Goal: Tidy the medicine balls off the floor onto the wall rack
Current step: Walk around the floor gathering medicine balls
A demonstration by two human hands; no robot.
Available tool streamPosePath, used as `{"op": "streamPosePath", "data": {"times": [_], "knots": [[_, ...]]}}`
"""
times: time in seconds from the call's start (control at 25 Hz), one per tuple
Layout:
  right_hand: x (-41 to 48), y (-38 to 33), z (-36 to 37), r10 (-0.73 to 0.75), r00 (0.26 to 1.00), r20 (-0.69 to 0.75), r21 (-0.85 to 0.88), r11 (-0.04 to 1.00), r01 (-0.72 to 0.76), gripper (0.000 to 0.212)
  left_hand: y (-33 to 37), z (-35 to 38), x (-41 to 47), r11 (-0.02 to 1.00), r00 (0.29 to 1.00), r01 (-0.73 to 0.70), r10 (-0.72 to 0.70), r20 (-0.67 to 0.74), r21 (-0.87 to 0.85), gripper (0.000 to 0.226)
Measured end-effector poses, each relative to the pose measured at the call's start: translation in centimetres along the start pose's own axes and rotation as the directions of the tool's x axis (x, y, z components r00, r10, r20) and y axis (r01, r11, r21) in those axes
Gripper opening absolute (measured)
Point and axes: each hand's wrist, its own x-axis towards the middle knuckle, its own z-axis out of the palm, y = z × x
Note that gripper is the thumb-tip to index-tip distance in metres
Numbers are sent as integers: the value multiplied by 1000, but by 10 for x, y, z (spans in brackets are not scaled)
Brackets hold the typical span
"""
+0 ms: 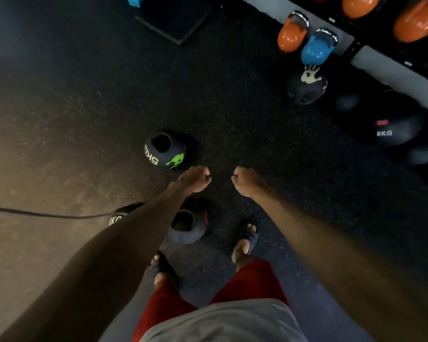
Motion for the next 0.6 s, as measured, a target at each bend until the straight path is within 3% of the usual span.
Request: {"op": "streamPosePath", "data": {"times": [0.32, 0.6], "knots": [[-39, -94, 173, 86, 994, 69, 91, 992, -92, 39, -179, 60, -41, 999, 987, -30, 23, 162, 35, 29], [1, -96, 311, 203, 975, 86, 89, 973, -211, 38, -267, 132, -12, 998, 970, -37, 25, 244, 44, 33]]}}
